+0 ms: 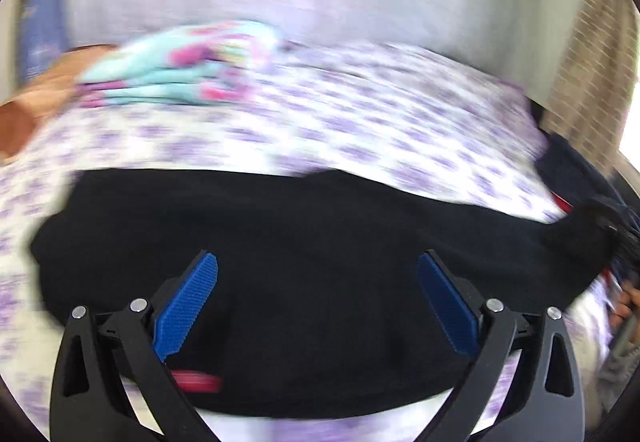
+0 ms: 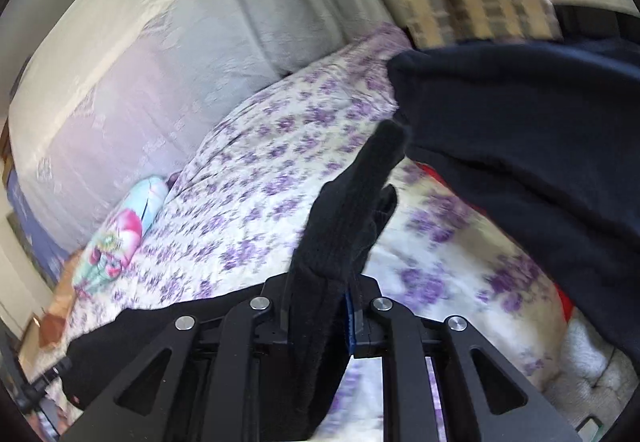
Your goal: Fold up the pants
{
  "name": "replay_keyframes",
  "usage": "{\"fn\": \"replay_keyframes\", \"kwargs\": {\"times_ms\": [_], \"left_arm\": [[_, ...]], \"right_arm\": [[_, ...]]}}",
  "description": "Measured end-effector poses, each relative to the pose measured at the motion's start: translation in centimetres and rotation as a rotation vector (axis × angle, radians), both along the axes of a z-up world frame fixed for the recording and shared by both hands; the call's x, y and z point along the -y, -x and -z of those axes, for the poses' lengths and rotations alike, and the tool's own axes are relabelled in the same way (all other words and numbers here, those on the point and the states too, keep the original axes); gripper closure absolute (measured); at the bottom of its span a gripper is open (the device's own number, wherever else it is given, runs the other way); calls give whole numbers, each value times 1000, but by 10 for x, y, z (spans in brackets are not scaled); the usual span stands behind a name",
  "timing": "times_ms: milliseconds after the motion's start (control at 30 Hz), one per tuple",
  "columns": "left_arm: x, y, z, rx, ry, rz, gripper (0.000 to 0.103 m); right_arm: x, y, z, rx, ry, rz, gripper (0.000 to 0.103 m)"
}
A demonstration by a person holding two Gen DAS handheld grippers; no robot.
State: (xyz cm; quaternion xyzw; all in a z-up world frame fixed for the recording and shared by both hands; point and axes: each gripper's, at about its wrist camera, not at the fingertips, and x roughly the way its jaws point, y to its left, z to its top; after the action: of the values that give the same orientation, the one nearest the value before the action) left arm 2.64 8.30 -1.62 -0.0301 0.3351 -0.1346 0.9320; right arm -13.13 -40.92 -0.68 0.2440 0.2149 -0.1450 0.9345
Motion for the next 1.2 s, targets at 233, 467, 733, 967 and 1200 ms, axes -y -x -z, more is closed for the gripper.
{"fn": "replay_keyframes", "kwargs": {"times_ms": [233, 467, 733, 967, 1200], "left_arm": [[-139, 5, 16, -6, 181, -312, 5], [-210, 16, 52, -7, 547, -324, 5], [-207, 14, 54, 1, 578, -287, 5], [-208, 15, 55, -4, 590, -288, 5], [-206, 12, 57, -21, 574, -295, 5]], "right_arm": [[-124, -66, -32, -47, 263, -263, 87], [-275, -123, 23, -234, 556, -603, 88], [-307, -106, 38, -281, 701, -708, 43], [-279, -91, -11, -132, 346, -730, 37], [-292, -138, 40, -339, 385, -648, 34]]}}
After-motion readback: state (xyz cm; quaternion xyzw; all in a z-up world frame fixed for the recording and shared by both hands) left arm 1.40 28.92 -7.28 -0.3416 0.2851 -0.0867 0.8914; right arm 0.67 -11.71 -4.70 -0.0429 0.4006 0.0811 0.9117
